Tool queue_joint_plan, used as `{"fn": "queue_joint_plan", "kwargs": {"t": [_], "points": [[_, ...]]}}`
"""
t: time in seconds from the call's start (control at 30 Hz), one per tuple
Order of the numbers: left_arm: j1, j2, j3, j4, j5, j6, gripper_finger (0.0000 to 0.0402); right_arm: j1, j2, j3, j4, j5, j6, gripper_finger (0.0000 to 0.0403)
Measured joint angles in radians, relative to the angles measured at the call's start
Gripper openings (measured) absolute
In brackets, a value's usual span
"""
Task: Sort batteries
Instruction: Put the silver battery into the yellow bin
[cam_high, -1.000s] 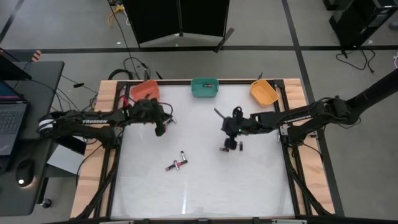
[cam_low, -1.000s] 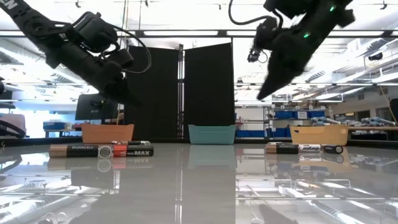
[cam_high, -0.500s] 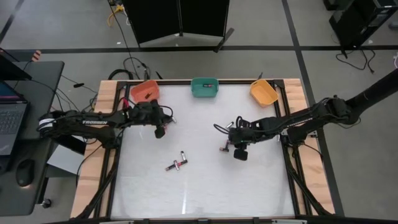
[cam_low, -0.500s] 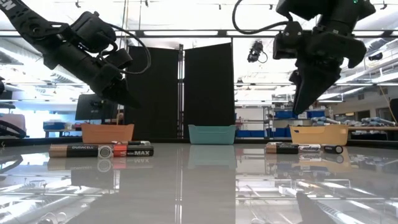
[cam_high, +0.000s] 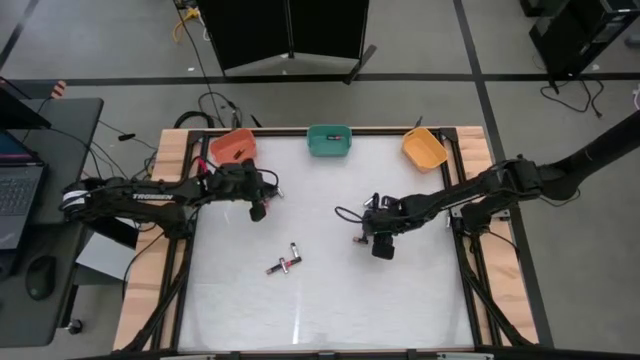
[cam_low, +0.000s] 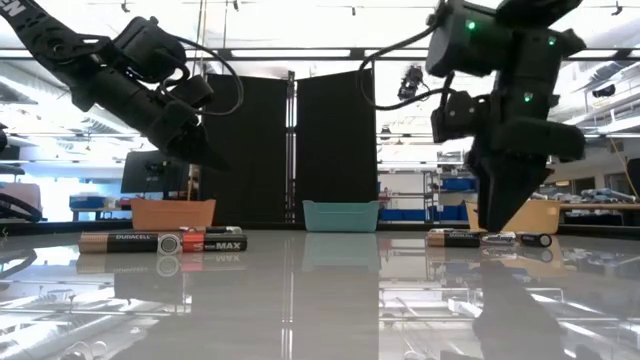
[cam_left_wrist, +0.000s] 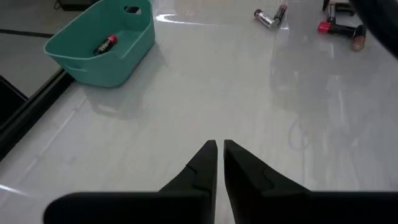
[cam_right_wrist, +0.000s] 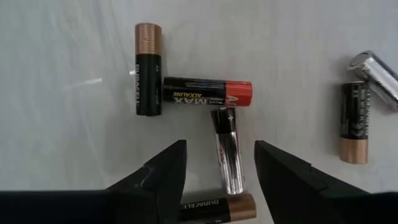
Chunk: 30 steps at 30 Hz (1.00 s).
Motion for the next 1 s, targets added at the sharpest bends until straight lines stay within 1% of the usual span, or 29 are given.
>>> {"fn": "queue_joint_plan", "kwargs": {"t": [0.13, 0.27, 0.37, 0.57, 0.67, 0.8, 1.0], "points": [[0.0, 0.0, 0.0, 0.012, 0.0, 0.0, 0.0035, -0.005, 0.029, 0.005, -0.002, 0.0, -0.009, 0.0198], [0.0, 0.0, 0.0, 0.012, 0.0, 0.0, 0.0035, -0.018, 0.044, 0.004, -0.004, 0.0, -0.018, 0.018], [0.0, 0.0, 0.0, 0.01, 0.0, 0.0, 0.0035, -0.032, 0.053, 0.005, 0.002, 0.0, -0.022, 0.0153], [0.0, 0.0, 0.0, 0.005, -0.001, 0.0, 0.0035, -0.059, 0.055, 0.005, 0.008, -0.019, -0.051, 0.0083], [0.0, 0.0, 0.0, 0.004, -0.001, 0.0, 0.0035, -0.061, 0.054, 0.005, 0.008, -0.023, -0.068, 0.0058], [0.0, 0.0, 0.0, 0.004, -0.001, 0.0, 0.0035, -0.061, 0.054, 0.005, 0.007, -0.023, -0.073, 0.0056], [0.0, 0.0, 0.0, 0.003, -0.001, 0.0, 0.0035, -0.06, 0.05, 0.006, 0.002, -0.053, -0.059, 0.0066]]}}
